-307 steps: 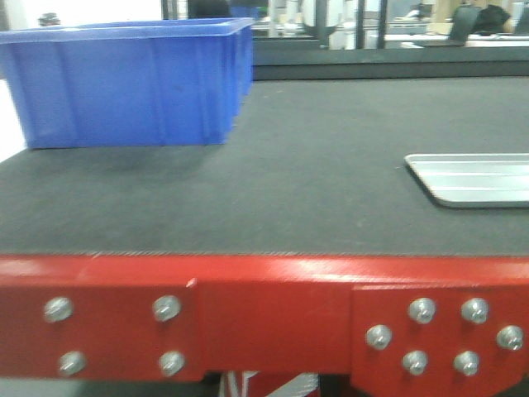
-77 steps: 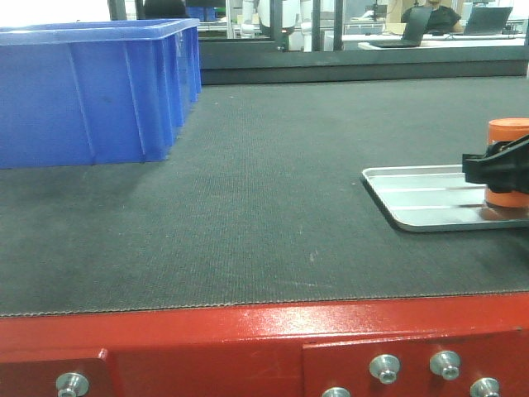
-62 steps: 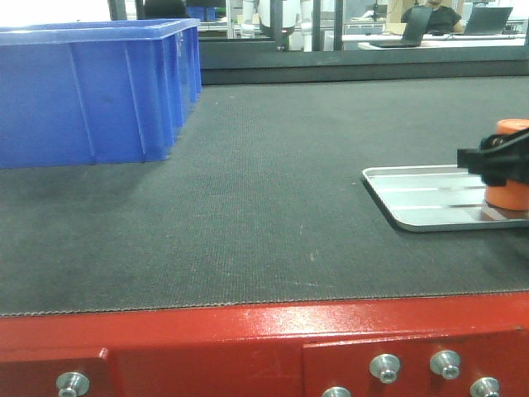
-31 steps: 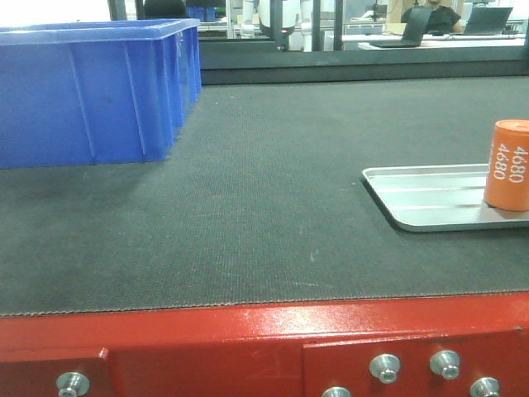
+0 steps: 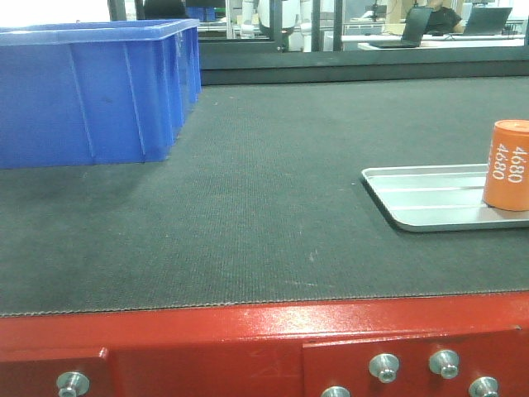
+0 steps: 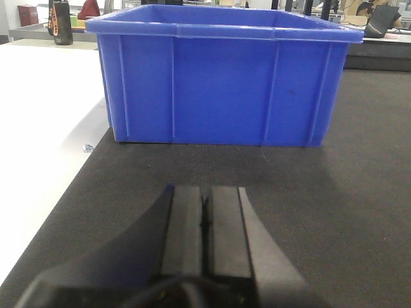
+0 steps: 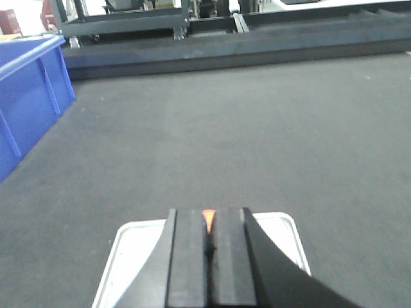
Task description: Grab orange capacitor from left shelf to right conveyor
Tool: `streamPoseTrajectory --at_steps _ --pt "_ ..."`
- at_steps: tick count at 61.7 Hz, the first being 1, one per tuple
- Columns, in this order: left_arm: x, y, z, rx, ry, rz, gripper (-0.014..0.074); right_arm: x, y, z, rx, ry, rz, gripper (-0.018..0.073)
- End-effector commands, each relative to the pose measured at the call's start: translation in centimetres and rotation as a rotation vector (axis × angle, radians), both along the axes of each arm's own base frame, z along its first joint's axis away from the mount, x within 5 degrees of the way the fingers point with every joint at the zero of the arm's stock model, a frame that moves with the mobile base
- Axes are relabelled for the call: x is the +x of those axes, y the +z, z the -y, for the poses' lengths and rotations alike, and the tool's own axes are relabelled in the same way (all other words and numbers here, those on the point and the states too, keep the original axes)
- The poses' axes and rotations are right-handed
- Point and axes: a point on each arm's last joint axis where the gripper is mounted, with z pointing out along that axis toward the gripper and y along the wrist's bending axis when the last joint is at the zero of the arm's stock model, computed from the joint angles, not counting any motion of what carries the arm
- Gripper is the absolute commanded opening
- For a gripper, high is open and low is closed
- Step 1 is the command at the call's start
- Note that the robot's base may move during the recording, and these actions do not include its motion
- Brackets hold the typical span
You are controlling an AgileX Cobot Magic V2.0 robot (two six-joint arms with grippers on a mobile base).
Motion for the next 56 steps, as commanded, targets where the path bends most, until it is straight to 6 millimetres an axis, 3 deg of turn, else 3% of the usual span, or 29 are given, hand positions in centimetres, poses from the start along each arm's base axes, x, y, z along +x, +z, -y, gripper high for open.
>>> streamPoseTrajectory --at_steps 1,36,47,56 --pt "-0.1 1.0 -0.1 -0.006 0.009 0.104 -0.0127 -0.7 2.0 0.1 -0.005 -0.003 0.123 0.0055" --pt "-0.1 1.0 -0.1 -0.006 0.009 0.104 -0.0127 -0.8 2.2 0.0 -0.005 -0.002 0.143 0.0055" --pt "-0.1 1.0 -0.1 -0.006 0.009 0.104 -0.0127 -1.0 0.5 0.1 -0.078 0.001 0.118 0.0055" --pt "-0.1 1.0 -0.1 -0.006 0.009 0.104 -0.0127 -2.6 -2.1 0.1 -0.089 0.001 0.147 0.0055"
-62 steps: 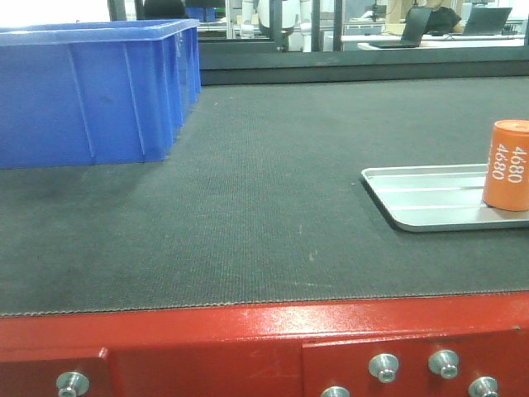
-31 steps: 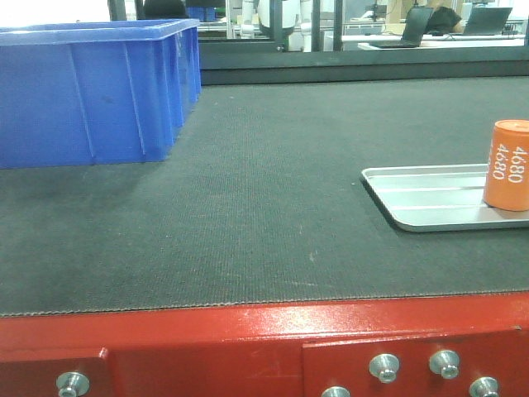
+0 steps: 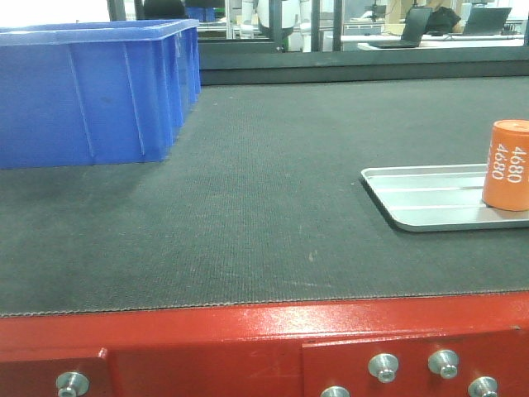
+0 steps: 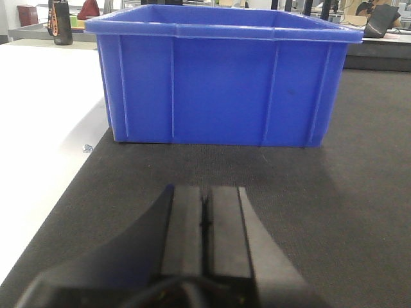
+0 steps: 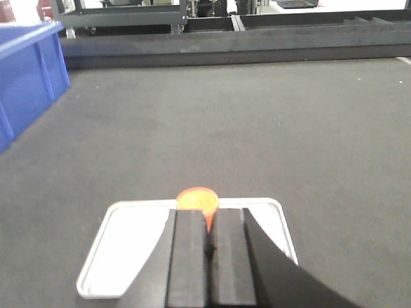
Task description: Grab orange capacitor from left shelf to right conveyor
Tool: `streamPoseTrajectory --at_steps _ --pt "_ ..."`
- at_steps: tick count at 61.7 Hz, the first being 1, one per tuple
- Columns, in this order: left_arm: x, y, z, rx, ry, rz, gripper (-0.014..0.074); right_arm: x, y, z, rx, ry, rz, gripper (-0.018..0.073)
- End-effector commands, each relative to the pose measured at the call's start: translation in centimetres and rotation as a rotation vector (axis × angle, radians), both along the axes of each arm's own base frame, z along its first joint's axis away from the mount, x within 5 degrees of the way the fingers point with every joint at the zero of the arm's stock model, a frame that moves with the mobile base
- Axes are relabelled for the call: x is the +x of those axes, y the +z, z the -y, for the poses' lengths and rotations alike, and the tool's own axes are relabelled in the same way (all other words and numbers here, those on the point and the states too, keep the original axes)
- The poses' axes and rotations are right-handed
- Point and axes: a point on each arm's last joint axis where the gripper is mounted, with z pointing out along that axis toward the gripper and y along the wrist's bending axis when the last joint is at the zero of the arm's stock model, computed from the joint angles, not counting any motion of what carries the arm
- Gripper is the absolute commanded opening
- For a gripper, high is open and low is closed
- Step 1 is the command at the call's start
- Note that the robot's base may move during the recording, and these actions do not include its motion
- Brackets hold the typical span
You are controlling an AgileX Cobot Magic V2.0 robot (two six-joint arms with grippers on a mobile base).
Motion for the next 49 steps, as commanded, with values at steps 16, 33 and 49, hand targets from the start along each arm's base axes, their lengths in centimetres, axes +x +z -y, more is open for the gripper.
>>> streamPoseTrajectory --at_steps 16,33,49 --pt "-0.1 1.0 -0.1 -0.006 0.009 0.104 -0.0127 -2.2 -5.9 0.0 -0.016 0.004 0.147 0.0055" --pt "-0.1 1.0 -0.1 -0.006 0.009 0.104 -0.0127 -2.7 -7.5 0.1 -0.013 0.0 0.215 0.0055" --pt "-0.1 1.0 -0.1 -0.006 0.009 0.104 -0.0127 -2.7 -7.5 0.1 -0.014 0.0 0.214 0.0055"
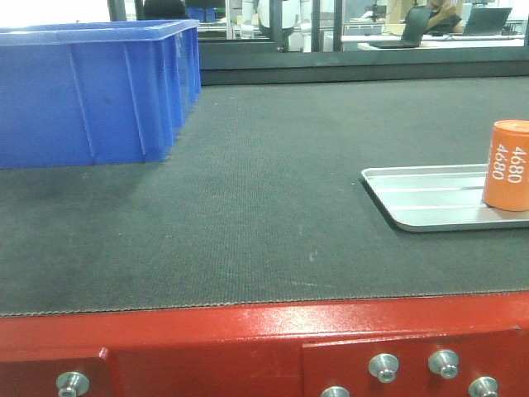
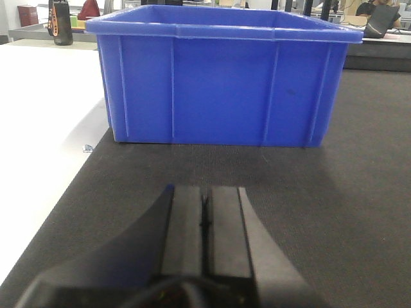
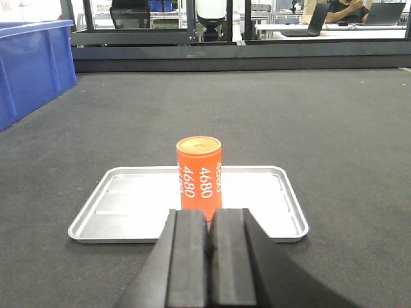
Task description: Grab orange capacitor from left shelf to right conveyor
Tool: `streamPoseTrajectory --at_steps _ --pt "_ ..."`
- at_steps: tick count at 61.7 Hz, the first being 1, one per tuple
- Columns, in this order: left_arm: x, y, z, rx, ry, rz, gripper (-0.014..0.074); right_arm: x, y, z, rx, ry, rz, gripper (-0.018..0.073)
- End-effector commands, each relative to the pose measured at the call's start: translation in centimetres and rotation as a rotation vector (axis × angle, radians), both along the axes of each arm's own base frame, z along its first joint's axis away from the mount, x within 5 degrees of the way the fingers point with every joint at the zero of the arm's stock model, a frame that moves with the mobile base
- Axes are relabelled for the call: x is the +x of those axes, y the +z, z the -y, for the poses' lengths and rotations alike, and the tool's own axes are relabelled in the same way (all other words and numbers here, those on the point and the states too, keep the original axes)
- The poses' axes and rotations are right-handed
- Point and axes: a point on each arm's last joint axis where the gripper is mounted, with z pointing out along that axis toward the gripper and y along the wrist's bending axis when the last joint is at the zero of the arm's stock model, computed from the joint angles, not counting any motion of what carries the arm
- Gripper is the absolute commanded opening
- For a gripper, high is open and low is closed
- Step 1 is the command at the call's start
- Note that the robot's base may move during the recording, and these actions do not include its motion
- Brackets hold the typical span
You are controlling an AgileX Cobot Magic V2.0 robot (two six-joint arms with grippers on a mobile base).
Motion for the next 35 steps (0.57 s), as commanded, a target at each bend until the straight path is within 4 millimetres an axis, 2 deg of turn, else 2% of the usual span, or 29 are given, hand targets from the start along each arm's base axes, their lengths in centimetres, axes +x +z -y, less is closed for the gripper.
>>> streamPoseTrajectory --at_steps 1,35 --pt "-0.14 1.02 -0.08 -0.006 0.009 0.104 -0.0127 -0.18 1.07 0.08 -0.006 -0.012 0.114 0.0055" --pt "-0.14 1.02 -0.08 -0.006 0.009 0.104 -0.0127 -0.18 1.07 0.08 -0.006 -0.012 0.114 0.0055"
